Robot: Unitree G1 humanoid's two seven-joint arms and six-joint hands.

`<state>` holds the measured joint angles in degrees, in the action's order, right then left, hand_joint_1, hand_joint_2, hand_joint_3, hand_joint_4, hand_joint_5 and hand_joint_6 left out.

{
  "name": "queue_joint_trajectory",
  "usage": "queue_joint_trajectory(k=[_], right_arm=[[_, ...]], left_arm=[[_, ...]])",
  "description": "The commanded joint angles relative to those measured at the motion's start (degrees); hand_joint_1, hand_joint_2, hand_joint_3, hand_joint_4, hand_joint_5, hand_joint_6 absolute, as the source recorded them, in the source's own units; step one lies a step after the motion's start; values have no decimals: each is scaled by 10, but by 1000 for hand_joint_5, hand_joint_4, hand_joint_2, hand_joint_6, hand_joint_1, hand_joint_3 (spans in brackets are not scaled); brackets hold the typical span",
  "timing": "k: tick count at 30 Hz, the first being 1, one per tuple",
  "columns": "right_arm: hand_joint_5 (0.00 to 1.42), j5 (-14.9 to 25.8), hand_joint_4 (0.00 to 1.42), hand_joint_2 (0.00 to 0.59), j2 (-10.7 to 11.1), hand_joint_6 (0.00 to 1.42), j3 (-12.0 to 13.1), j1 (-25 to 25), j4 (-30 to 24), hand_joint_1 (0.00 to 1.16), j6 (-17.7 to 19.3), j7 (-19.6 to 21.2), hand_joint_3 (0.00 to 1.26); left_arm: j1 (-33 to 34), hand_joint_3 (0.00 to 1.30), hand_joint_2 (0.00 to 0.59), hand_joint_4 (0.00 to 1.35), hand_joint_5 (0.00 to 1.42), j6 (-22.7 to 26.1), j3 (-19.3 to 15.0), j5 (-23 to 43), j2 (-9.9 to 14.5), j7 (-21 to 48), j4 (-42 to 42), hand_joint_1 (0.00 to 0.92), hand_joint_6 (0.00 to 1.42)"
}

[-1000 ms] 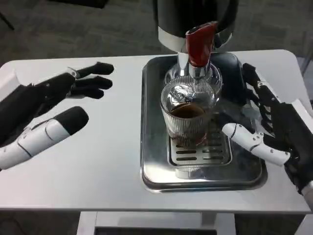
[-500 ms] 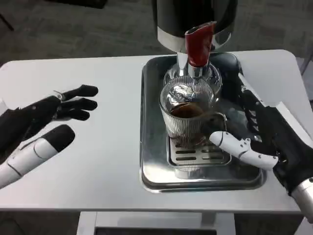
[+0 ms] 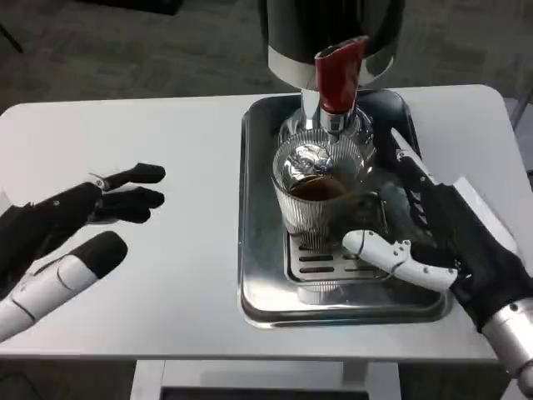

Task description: Grasp the cup under the faucet to collect the drink, then remove the cup.

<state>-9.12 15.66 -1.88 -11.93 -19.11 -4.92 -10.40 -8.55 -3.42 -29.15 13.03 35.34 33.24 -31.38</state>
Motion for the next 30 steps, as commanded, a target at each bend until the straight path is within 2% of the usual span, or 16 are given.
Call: queue_joint_trajectory(k=[1,19,30], right_arm=[[0,-13,0,215,-15,103,-12,-9,13,612,8,16,0],[0,-24,0,215,-42,55,-24,-46,51,615,-7,29,0],[0,-31,0,222,-50,48,-40,-60,81,607,-7,32,0]], left_arm=[[-19,209,93,244,259,0,-12,-1,-3,-9,-13,0,180],[-45,229,91,246,262,-2,-18,-3,-8,-11,-16,0,180],[-57,241,84,255,262,-9,-24,-1,-7,-8,-5,0,168]])
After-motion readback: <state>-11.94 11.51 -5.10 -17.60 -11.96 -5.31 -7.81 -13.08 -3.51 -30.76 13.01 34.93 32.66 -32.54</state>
